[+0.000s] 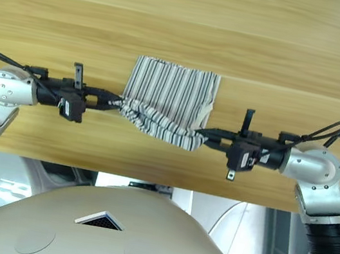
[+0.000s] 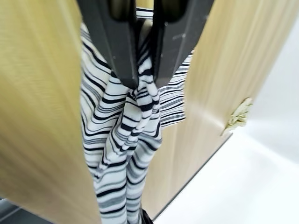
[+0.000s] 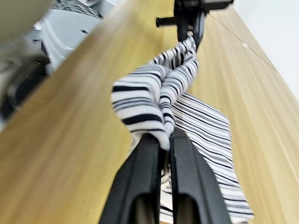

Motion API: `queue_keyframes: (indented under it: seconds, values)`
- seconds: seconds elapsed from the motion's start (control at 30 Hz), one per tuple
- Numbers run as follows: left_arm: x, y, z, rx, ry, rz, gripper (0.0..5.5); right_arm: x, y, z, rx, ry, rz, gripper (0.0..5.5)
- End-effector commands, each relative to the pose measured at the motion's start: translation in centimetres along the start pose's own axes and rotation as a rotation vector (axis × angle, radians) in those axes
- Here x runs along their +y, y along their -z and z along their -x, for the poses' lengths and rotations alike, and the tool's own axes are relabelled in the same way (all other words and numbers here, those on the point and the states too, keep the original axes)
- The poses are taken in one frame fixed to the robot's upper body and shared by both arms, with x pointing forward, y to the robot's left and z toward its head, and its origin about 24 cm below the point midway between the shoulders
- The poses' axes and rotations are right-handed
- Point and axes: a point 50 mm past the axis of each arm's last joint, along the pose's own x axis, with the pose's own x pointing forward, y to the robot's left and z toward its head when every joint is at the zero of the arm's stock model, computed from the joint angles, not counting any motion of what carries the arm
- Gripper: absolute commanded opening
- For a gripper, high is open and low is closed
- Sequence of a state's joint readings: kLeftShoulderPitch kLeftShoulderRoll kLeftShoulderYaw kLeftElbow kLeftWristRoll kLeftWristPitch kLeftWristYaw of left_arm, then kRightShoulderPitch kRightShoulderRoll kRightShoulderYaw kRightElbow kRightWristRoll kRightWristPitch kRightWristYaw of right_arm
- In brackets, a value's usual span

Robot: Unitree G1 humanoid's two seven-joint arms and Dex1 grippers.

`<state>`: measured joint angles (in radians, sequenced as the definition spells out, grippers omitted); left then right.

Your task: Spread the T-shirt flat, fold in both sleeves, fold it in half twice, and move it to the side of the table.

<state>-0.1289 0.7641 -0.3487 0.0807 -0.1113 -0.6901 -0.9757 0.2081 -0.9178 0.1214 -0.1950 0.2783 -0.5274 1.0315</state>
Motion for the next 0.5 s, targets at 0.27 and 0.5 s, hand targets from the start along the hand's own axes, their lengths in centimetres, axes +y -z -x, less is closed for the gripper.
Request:
queue_keyframes:
  seconds: [0.27,0.5]
  values:
    - [2.9,0.7,-0.4,0.017,-0.142,-0.039,0.24,-3.5,1.5,-0.3,0.047,0.190,-0.022,0.07]
    - [4.0,2.9,-1.4,0.088,-0.193,-0.025,0.24,-4.0,3.1,-2.0,0.121,0.216,-0.046,0.07]
